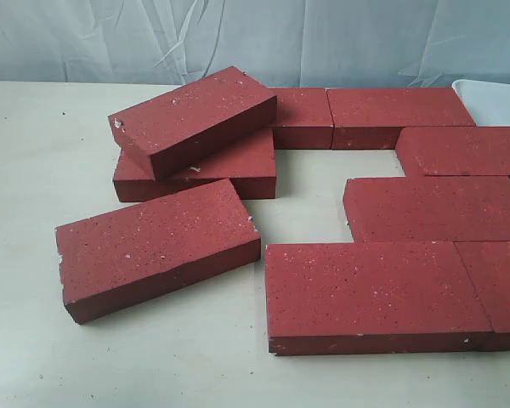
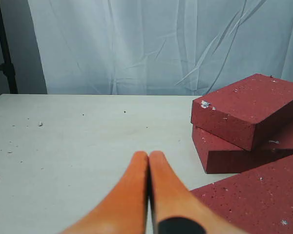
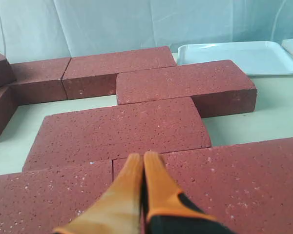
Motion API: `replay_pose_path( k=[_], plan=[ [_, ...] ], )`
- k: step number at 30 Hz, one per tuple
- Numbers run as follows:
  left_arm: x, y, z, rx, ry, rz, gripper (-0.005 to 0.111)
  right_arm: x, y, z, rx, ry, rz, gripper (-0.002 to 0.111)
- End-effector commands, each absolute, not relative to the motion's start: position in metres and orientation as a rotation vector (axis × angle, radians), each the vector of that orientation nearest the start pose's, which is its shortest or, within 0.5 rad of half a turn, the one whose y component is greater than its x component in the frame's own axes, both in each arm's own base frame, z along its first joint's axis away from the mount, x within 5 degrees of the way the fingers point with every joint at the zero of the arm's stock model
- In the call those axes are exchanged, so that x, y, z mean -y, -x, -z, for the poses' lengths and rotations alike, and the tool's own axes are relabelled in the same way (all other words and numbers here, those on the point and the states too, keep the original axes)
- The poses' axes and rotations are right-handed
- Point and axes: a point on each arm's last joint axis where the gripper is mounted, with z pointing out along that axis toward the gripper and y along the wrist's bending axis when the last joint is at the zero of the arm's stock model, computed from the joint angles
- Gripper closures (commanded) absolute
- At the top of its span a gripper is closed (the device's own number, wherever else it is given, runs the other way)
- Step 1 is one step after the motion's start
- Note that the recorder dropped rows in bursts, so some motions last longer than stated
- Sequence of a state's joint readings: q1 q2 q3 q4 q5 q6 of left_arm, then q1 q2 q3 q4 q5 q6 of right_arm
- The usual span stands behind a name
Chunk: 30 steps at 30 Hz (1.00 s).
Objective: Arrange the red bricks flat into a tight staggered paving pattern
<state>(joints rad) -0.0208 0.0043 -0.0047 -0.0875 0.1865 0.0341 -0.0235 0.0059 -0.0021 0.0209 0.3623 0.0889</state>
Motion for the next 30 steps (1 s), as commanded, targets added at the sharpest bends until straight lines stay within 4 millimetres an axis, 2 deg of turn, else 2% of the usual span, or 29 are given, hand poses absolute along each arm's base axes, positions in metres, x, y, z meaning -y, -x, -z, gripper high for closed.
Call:
replay_pose_path(
  k=[1,12,30],
  plan=[
    [0.003,-0.056,-0.197,-1.663,0.016,0.071,0.107,0.001,-0.053,-0.181,-1.835,-0.120,-0.063,0.109],
    [0.003,-0.056,-0.197,-1.665,0.016,0.071,0.107,0.001,-0.054,-0.184,-1.799,-0.118,-0.063,0.109],
    [0.003,-0.056,-0.197,-1.665,0.016,0.071,0.107,0.002,-0.054,-0.225,-1.346,-0.095,-0.066,0.109]
  ],
)
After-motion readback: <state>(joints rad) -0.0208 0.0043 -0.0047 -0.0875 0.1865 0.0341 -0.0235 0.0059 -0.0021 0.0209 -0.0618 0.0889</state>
